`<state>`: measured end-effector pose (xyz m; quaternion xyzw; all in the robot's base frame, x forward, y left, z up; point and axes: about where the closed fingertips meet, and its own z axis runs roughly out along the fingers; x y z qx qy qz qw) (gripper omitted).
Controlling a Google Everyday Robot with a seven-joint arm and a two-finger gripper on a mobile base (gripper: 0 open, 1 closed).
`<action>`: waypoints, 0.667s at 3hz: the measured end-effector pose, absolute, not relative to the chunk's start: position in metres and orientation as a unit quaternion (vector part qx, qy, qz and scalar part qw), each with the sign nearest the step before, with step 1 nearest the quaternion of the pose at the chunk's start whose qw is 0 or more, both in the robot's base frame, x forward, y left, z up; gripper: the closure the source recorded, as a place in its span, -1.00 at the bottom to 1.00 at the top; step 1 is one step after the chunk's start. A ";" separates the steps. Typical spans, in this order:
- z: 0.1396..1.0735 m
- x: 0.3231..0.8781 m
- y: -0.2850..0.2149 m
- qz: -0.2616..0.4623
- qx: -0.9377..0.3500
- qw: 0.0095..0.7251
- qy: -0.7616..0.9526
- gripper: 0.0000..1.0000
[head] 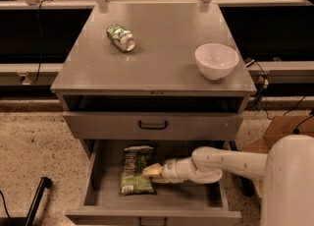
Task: Pick green jalapeno chip bag from middle drawer and place on counter
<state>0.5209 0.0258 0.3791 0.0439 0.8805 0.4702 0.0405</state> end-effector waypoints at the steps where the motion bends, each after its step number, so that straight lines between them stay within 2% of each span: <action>1: 0.372 0.520 0.029 0.465 0.044 0.032 0.884 0.45; 2: 0.367 0.520 0.031 0.463 0.045 0.026 0.885 0.91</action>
Offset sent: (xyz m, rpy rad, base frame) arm 0.0009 0.0036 -0.0167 -0.0218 0.0363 0.0095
